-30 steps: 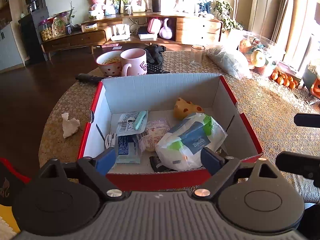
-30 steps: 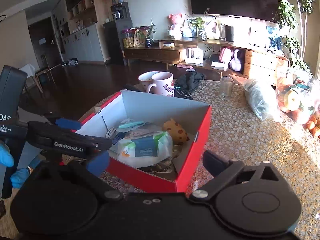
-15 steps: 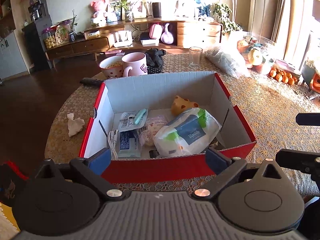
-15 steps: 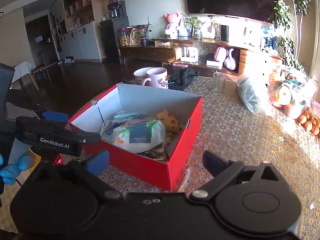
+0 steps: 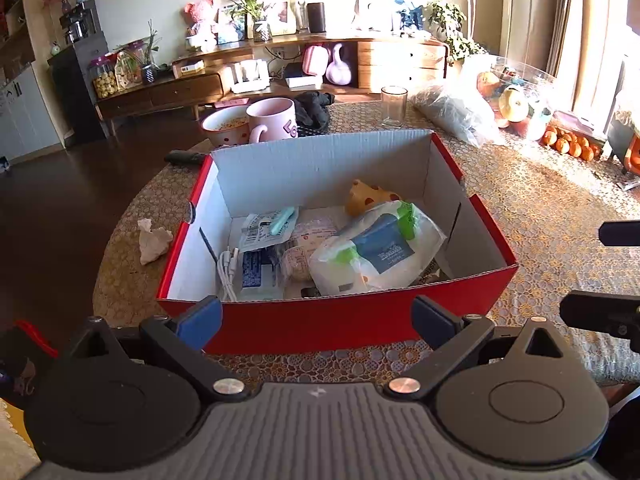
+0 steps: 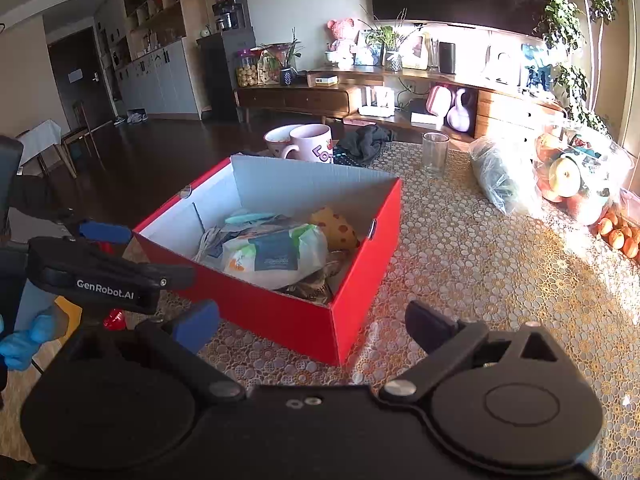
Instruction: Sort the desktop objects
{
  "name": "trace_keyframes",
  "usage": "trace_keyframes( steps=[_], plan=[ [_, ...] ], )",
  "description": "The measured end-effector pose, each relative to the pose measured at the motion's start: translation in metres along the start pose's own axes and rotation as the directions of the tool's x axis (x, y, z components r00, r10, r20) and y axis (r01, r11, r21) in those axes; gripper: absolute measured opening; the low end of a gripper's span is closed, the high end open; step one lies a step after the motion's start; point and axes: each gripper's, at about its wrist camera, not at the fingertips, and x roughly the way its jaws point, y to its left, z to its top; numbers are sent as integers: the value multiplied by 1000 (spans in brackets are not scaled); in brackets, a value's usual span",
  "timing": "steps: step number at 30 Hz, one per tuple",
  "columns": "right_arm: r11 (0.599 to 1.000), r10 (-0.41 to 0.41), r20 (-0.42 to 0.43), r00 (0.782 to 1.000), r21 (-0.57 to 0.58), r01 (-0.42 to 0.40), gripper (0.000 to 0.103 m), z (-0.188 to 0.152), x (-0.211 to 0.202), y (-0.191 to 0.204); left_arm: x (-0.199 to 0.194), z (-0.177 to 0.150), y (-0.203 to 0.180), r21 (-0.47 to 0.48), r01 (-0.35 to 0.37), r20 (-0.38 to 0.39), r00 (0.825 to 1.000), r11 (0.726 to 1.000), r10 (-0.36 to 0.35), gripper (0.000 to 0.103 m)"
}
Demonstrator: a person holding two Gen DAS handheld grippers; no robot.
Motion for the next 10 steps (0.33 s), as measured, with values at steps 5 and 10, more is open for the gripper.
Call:
trace_keyframes(
  steps=[5,10],
  plan=[
    [1000,-2,-1,1000,9,2,100,-3,-2,-3,0,0,-1,-6,-3,1,1000,1000,3,101],
    [1000,-14,5,1000,23,14,100,-6,-5,-8,-1,-1,-3,-5,0,0,1000,1000,0,101]
  ],
)
